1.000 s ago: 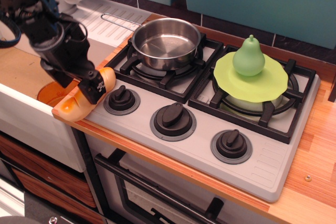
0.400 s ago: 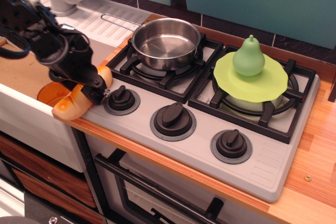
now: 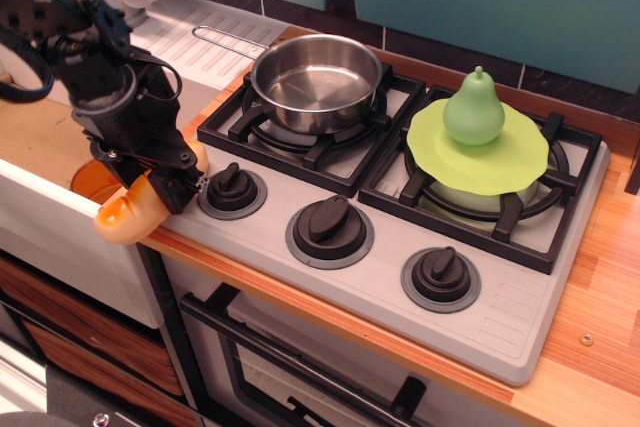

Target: Put pear on plate and bread in pot or pan on stove

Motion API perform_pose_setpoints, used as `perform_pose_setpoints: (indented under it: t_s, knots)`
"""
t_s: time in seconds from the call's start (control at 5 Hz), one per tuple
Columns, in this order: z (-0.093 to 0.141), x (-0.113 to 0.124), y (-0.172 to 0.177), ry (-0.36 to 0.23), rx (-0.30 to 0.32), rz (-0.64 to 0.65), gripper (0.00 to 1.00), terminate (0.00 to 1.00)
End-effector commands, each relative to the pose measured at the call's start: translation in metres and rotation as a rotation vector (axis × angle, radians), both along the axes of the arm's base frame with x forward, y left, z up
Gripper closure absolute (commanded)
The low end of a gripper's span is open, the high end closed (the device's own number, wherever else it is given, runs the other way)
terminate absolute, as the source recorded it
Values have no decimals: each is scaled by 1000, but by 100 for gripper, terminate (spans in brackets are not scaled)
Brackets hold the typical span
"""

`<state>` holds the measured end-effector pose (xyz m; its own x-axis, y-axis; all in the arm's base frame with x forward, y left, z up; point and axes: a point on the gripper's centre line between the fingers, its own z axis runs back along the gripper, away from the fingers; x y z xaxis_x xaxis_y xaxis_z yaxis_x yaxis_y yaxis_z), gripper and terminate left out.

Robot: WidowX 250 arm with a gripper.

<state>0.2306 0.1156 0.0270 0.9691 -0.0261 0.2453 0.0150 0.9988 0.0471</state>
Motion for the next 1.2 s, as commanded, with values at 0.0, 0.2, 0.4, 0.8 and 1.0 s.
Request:
perform_pose_setpoints:
  t_s: [0.0,0.2,0.4,0.8,1.0]
  knots:
    - [89,23,-4,-17,81,-14,100,0]
    - [111,39,-14,-1,101,-9,100,0]
    - [118,58,-33,4,84,-14,100,0]
    - [118,90,-61,8,66,-20,100,0]
    - [108,104,-69,-2,51,-30,100,0]
